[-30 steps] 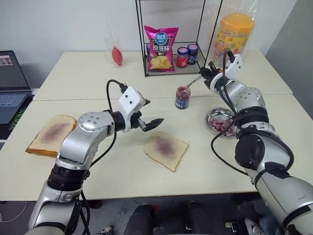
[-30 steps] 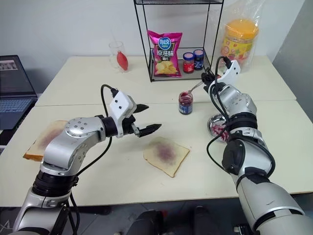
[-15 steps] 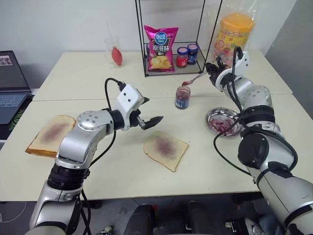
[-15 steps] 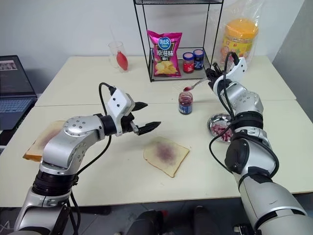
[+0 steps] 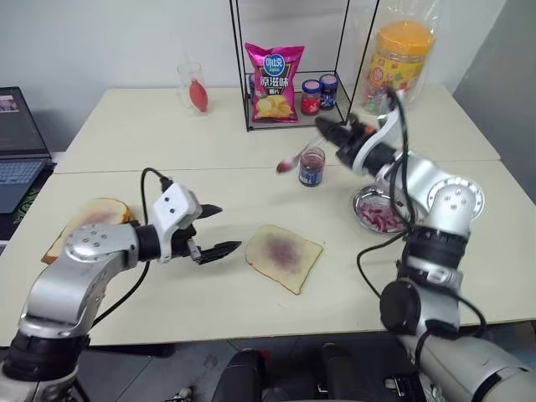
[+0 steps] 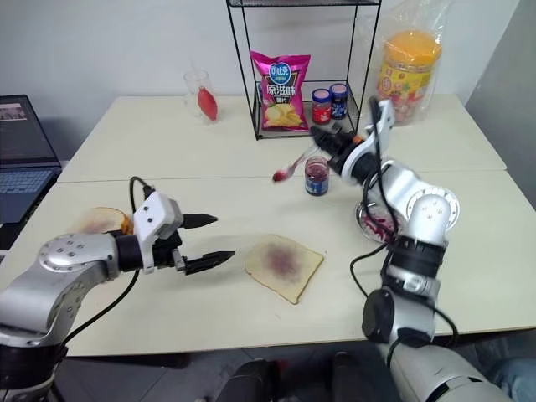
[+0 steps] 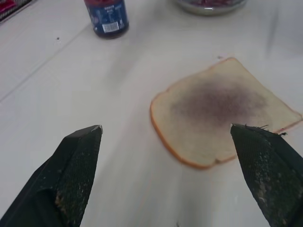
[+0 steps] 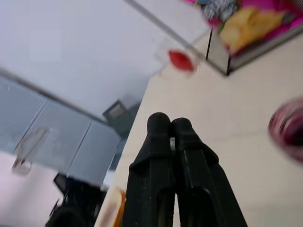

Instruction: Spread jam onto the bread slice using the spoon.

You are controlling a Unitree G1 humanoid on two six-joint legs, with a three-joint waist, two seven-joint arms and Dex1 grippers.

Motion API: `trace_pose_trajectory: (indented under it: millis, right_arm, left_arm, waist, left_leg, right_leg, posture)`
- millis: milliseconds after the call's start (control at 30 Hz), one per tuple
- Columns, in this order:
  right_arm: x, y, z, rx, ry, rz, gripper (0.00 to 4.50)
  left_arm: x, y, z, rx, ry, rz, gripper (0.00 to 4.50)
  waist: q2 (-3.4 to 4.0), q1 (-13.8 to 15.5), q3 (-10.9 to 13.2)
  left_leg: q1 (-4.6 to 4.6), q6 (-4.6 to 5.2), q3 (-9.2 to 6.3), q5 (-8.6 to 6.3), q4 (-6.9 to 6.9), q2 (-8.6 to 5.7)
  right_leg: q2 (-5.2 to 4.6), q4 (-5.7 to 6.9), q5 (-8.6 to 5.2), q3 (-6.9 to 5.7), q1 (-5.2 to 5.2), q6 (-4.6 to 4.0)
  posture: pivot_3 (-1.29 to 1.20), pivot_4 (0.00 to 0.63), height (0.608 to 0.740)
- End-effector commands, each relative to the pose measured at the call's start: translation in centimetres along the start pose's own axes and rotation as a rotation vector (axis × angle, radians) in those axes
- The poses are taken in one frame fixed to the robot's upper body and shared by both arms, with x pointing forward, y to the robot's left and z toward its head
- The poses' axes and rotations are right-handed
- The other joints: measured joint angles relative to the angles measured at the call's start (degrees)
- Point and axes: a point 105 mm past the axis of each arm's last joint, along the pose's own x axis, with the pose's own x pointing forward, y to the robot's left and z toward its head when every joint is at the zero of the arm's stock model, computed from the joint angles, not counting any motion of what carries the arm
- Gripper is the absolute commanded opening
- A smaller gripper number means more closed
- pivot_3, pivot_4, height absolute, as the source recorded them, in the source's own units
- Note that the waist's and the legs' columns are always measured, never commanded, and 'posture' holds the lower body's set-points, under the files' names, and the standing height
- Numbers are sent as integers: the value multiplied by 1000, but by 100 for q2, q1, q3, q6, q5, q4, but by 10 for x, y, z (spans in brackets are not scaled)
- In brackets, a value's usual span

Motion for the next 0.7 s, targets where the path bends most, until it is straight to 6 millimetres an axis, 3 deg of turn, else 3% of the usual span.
trace_pose_trajectory:
  millis: [33, 167, 300, 700]
  right_arm:
    - [-11, 28, -10, -84, 1, 80, 14]
    - [-14, 21, -52, -202, 67, 59, 14]
    - [-14, 16, -68, -279, 75, 64, 14]
    - [-21, 17, -104, -684, 97, 156, 14]
  left_arm:
    - [-8, -18, 11, 68, -27, -51, 4500]
    - [-12, -47, -19, 75, 51, -108, 4500]
    - [-14, -59, -33, 80, 72, -121, 4500]
    - [2, -61, -27, 122, 8, -84, 4500]
  waist:
    - [0, -1, 0]
    - [-6, -15, -4]
    - [-7, -13, -5]
    - [-16, 6, -9]
  left_leg:
    - [0, 0, 3, 0, 3, 0]
    - [12, 3, 15, 0, 1, 1]
    - [31, 3, 22, 0, -14, 6]
    - [26, 5, 23, 0, -15, 6]
  right_leg:
    - [0, 0, 0, 3, 0, 0]
    - [1, -4, -1, 16, 4, 2]
    - [1, -10, -22, 21, 13, 20]
    - [1, -30, -17, 19, 14, 24]
  posture:
    - [0, 150, 740]
    - [0, 150, 740]
    - [0, 150, 740]
    - [0, 150, 740]
